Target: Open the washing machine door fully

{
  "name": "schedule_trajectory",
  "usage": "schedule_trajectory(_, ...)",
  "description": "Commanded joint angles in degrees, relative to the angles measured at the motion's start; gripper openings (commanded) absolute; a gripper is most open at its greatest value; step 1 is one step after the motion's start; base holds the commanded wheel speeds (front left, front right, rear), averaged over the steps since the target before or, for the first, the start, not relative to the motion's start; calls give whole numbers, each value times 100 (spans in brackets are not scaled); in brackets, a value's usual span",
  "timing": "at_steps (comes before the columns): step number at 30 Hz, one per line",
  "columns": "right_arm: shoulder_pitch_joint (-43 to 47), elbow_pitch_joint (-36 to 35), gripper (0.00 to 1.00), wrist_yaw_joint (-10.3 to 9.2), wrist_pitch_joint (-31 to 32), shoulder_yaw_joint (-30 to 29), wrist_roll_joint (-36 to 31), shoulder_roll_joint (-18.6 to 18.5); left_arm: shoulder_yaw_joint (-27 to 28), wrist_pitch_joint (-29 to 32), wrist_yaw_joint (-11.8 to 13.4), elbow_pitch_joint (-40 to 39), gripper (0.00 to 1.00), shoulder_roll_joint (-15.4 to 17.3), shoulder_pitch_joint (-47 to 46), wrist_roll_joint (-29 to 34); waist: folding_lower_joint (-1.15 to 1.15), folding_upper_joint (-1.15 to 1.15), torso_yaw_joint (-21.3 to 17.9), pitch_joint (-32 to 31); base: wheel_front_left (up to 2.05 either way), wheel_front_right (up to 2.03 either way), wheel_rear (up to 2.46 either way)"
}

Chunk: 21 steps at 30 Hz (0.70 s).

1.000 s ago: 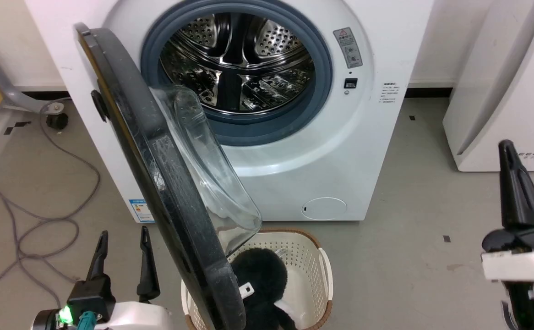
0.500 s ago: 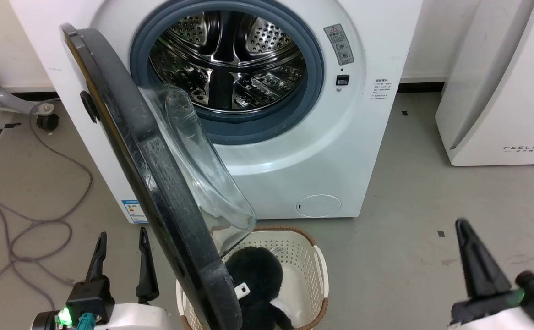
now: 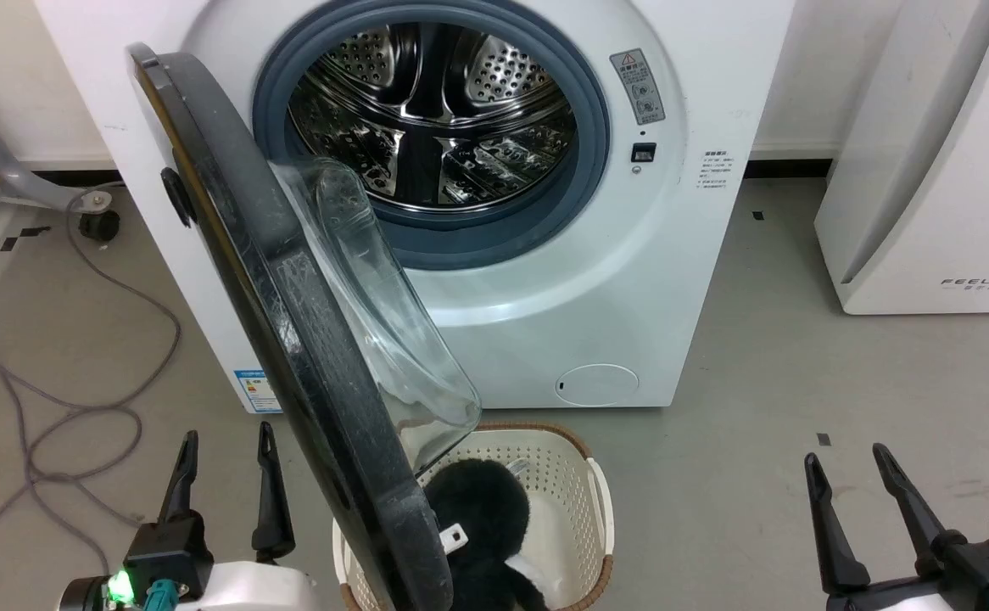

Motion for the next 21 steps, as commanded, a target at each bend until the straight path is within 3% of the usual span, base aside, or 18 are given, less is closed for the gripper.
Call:
schedule_trajectory(1, 103, 27, 100, 5, -26, -16, -56, 39, 20, -32, 25, 10, 100, 6, 63, 48, 0, 0, 4, -1, 0, 0, 0)
schedule_trajectory(2, 104, 31, 100, 5, -26, -28, -74, 47, 28, -32, 43, 7, 100, 6, 58, 61, 0, 0, 7, -3, 0, 0, 0)
schedule_trajectory(3, 105, 33, 100, 5, -26, -41, -90, 54, 36, -32, 55, 9, 92, 6, 55, 78, 0, 0, 9, -7, 0, 0, 0)
schedule_trajectory(4, 106, 34, 100, 5, -26, -49, -106, 61, 55, -32, 62, -13, 11, 6, 42, 72, 0, 0, 10, -11, 0, 0, 0)
schedule_trajectory(5, 108, 33, 100, 5, -26, -53, -120, 68, 82, -32, 74, -48, 0, 6, 30, 66, 0, 0, 9, -16, 0, 0, 0)
schedule_trajectory(14, 147, -3, 100, 5, -26, -101, -183, 119, 400, -32, 106, -936, 0, 6, -306, 64, 0, 0, 59, -64, 0, 0, 0)
schedule_trajectory(21, 207, -40, 100, 5, -26, -62, -152, 139, 58, -32, 70, -2094, 0, 6, -535, -6, 0, 0, 84, -126, 0, 0, 0)
